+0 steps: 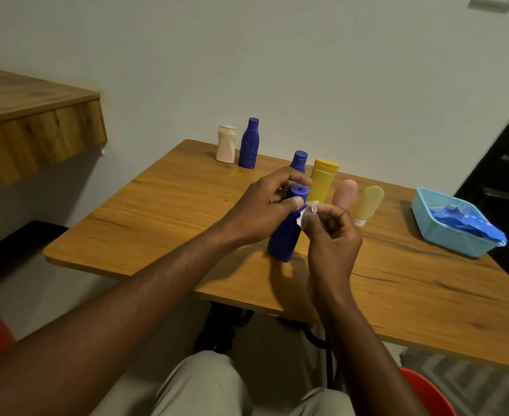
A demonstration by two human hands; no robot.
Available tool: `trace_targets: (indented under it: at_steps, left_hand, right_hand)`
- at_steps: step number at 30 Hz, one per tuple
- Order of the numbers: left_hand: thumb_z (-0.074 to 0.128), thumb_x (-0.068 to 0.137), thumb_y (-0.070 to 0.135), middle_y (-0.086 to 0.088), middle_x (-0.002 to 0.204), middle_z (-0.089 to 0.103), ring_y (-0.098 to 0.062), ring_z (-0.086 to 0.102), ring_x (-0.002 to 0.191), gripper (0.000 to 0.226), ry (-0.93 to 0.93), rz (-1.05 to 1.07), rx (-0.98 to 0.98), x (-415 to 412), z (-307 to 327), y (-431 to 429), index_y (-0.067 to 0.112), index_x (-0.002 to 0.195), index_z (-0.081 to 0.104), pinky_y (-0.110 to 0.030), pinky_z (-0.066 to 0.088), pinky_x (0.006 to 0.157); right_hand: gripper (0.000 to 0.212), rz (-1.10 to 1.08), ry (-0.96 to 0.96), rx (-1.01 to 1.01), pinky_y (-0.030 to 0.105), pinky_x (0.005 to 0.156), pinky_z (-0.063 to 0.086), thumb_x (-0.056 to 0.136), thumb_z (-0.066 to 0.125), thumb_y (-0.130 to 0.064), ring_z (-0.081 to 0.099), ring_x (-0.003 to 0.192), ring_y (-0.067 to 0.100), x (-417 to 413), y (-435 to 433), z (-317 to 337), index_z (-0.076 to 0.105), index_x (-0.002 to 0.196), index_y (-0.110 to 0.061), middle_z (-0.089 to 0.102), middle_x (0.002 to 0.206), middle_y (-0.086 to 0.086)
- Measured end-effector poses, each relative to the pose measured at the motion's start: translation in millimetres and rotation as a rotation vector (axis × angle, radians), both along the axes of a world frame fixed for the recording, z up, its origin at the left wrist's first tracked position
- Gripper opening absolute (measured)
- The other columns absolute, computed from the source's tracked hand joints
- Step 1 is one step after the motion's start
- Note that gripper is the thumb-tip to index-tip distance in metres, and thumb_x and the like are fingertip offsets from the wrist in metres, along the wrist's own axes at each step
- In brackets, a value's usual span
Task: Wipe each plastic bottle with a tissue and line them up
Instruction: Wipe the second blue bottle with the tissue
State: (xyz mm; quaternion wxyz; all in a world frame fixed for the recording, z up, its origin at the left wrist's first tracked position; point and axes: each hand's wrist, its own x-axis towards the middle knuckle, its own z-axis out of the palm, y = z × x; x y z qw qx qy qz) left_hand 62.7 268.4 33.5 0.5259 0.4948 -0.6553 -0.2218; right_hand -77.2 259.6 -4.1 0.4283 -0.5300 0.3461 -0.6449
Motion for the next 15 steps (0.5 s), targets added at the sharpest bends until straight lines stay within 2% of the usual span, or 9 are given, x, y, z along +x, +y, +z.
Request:
trace_targets:
  at_steps: [3,5,8,12,15]
  left_hand:
    - [0.053,0.102,0.003,0.005,0.138,0.059,0.000,0.058,0.123,0.037,0.052,-0.027,0.018,-2,-6,1,0.021,0.133,0.060,-0.016,0.049,0.100]
    - [0.050,0.103,0.004,0.007,0.137,0.059,0.007,0.056,0.121,0.037,0.044,-0.014,0.023,-1,-8,1,0.020,0.136,0.060,-0.011,0.046,0.099]
    - [0.052,0.103,0.006,0.011,0.133,0.061,0.012,0.056,0.118,0.036,0.049,-0.011,0.021,0,-7,3,0.019,0.135,0.062,-0.008,0.045,0.096]
    - [0.065,0.100,0.015,0.009,0.132,0.063,0.002,0.062,0.119,0.033,0.073,-0.015,-0.010,-1,-13,5,0.021,0.132,0.063,-0.019,0.052,0.099]
    - [0.066,0.099,0.014,0.005,0.133,0.063,-0.006,0.063,0.119,0.032,0.062,0.002,-0.022,0,-15,6,0.019,0.130,0.064,-0.027,0.054,0.102]
  right_hand:
    - [0.011,0.000,0.034,-0.068,0.032,0.084,0.059,0.094,0.067,-0.007,0.069,0.099,0.020,0,2,0,0.068,0.105,-0.009,0.073,0.100,0.004]
    - [0.011,0.008,0.096,-0.094,0.025,0.083,0.057,0.094,0.067,-0.006,0.068,0.102,0.016,0,6,-7,0.069,0.105,-0.008,0.072,0.101,0.001]
    - [0.011,0.034,0.163,-0.057,0.024,0.084,0.056,0.095,0.066,-0.007,0.068,0.102,0.013,-3,10,-23,0.071,0.103,-0.013,0.073,0.100,-0.004]
    - [0.009,0.079,0.192,0.025,0.024,0.078,0.054,0.094,0.068,-0.008,0.069,0.096,0.015,-5,11,-33,0.073,0.097,-0.015,0.074,0.095,-0.001]
    - [0.011,0.073,0.192,0.004,0.027,0.080,0.056,0.093,0.068,-0.006,0.070,0.094,0.015,-4,10,-22,0.073,0.097,-0.015,0.074,0.094,-0.001]
